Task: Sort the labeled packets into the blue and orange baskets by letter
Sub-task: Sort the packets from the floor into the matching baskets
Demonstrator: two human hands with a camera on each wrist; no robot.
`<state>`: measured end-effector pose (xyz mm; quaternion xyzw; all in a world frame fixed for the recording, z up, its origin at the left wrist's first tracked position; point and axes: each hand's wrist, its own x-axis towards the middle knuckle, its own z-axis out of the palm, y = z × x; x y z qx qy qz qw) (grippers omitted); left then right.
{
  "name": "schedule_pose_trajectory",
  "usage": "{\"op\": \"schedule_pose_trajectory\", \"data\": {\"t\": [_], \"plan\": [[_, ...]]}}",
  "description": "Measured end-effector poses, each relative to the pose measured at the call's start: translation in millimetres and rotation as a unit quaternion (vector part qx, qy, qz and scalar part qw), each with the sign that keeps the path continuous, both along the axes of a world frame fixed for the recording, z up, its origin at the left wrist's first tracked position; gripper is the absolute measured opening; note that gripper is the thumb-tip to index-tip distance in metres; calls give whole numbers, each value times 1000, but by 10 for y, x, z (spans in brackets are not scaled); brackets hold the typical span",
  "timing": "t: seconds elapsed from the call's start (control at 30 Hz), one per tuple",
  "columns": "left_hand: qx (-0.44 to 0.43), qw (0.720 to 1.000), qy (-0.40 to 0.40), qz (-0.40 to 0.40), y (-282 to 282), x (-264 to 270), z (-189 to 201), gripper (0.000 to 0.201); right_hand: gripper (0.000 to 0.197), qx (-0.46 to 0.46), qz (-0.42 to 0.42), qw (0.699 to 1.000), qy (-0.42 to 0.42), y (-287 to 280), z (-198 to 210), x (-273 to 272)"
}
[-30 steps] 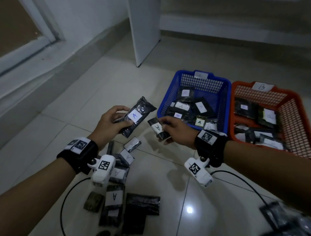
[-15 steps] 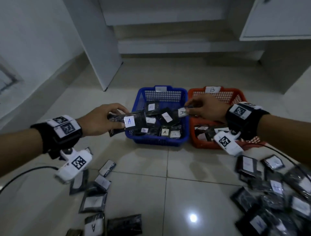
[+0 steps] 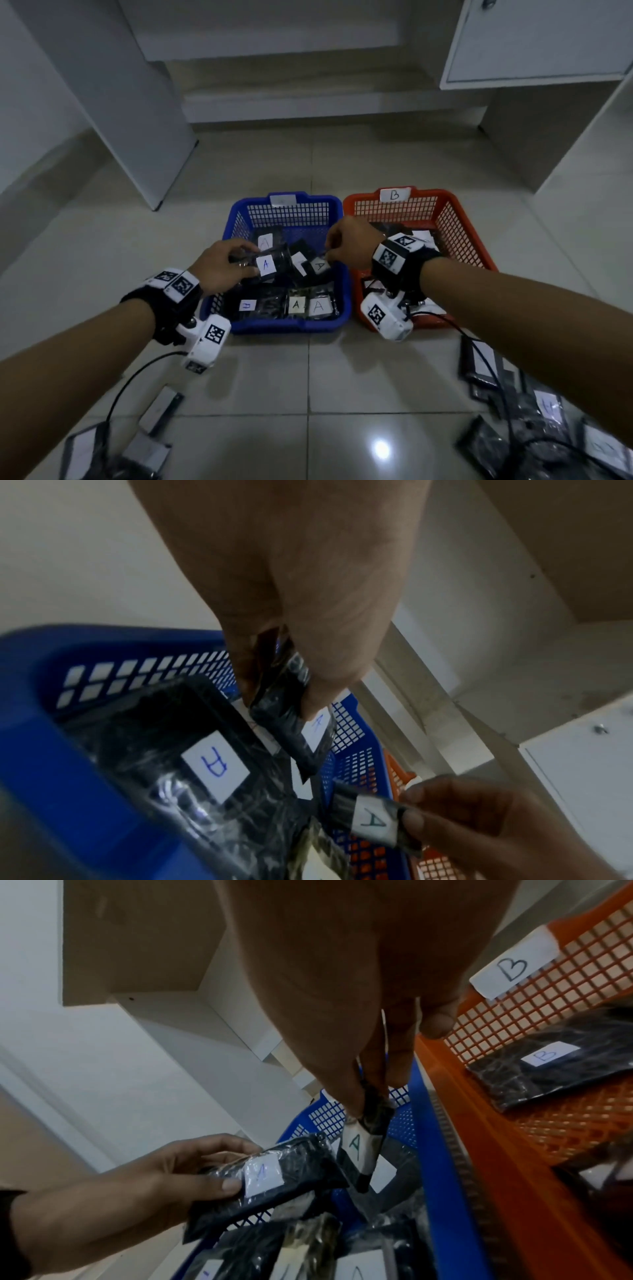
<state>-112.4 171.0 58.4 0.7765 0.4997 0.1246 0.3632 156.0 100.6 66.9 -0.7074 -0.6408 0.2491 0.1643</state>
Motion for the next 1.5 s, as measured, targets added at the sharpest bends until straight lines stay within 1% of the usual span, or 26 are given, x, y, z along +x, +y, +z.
{"op": "schedule_pose_trajectory", "data": {"t": [0.1,0.13,0.2,0.3,0.33,0.37,0.4,0.43,0.47,0.53,0.6,0.7,0.77,0.8,0.9,0.97,1.03,1.1,1.13,1.17,1.2,1.27,1.3,1.33,1.4,1.5], "plan": [[-39,996,-55,53,76,18,-127,30,7,-8,13,1000,-27,102,-145,-48],[-43,995,-60,63,107,10,-140,28,9,-10,18,999,-36,126,-180,-77],[-26,998,-36,51,189,-21,-151,20,13,-16,25,998,-56,165,-233,-136],[29,998,57,-16,262,-58,-172,17,22,-45,46,993,-102,201,-290,-224],[74,991,103,-42,268,-53,-193,18,23,-48,54,990,-123,206,-309,-244],[136,975,161,-73,267,-40,-217,22,23,-45,63,986,-150,211,-327,-256],[201,948,225,-105,261,-22,-248,28,23,-36,70,980,-181,210,-349,-259],[243,925,263,-128,248,0,-271,35,22,-27,75,975,-208,203,-367,-260],[251,919,271,-137,242,15,-290,41,22,-23,81,970,-228,193,-381,-257],[217,935,245,-136,243,19,-297,46,21,-29,93,964,-247,170,-389,-253],[207,939,238,-139,259,13,-274,46,21,-30,105,963,-247,147,-365,-245],[219,933,239,-159,251,-26,-238,45,21,-5,104,971,-217,125,-296,-225],[208,940,223,-150,207,-98,-197,52,22,22,86,979,-184,98,-228,-203],[210,944,209,-148,175,-138,-166,53,22,37,77,983,-165,78,-193,-194],[258,940,159,-154,30,-315,-76,36,19,101,75,986,-107,-60,-90,-192],[294,936,124,-145,-135,-498,-4,28,18,143,92,982,-82,-202,-33,-234],[305,937,90,-146,-348,-709,50,23,18,179,125,974,-62,-359,22,-312],[263,950,61,-159,-586,-949,52,14,18,195,171,964,-50,-517,69,-429],[220,960,60,-162,-694,-1075,34,13,19,194,197,960,-49,-594,83,-502],[171,969,76,-161,-796,-1204,6,16,19,192,222,955,-49,-673,80,-580],[119,974,109,-157,-873,-1330,-42,17,19,191,247,949,-48,-750,69,-664],[39,967,200,-152,-998,-1566,-194,19,20,173,291,940,-41,-913,4,-837],[18,959,240,-150,-1053,-1674,-295,21,22,145,309,939,-36,-1000,-42,-925],[6,955,260,-144,-1104,-1764,-395,24,23,109,327,938,-32,-1090,-95,-1010],[3,963,250,-106,-1167,-1889,-570,25,27,43,368,928,-39,-1250,-222,-1152],[-9,985,172,-30,-1219,-1951,-735,29,31,-25,414,908,-58,-1354,-419,-1308]]}}
